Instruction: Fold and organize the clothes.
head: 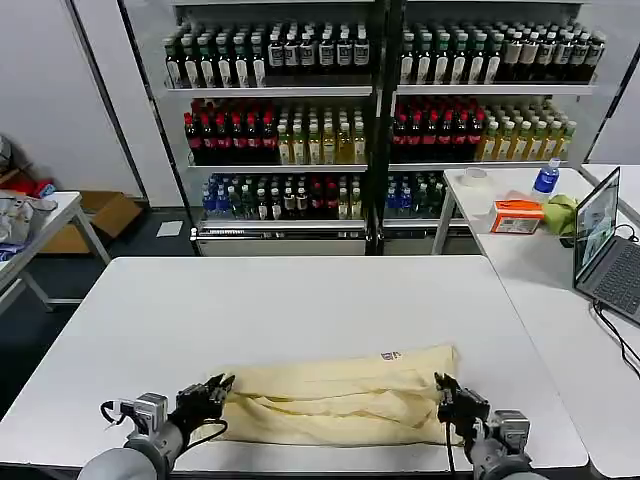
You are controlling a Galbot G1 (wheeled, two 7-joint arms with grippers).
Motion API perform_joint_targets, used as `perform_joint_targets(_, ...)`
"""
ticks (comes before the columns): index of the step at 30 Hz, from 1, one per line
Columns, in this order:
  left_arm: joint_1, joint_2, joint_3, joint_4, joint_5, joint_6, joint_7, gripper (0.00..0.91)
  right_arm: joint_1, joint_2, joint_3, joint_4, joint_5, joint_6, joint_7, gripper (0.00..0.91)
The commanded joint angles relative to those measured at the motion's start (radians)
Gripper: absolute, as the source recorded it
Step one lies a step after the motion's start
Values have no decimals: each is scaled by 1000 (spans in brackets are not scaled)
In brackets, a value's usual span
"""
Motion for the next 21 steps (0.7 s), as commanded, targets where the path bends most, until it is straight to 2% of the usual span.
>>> perform_joint_targets(1,34,-63,-24,3,66,-65,-53,907,-61,7,32,42,-70,0,-10,907)
perform_joint_targets(10,70,-196,5,10,148,-93,-92,907,-105,24,72,69,-66,5,-5,907)
perform_joint_targets(17,70,-246,31,43,177,-97,-90,907,-112,23,83,74,-61,3,-1,907)
perform_joint_targets(18,70,-248,32,44,177,-99,-89,705,-112,22,83,74,-60,3,0,907)
perform_joint_targets(19,71,-251,33,47,176,-101,-89,292,-112,22,83,74,-60,3,0,907)
perform_joint_targets(20,73,-255,36,48,175,-105,-88,71,-111,22,83,74,-60,3,1,907)
perform_joint_targets(21,75,-259,38,49,175,-107,-86,20,-111,23,83,75,-60,3,2,907)
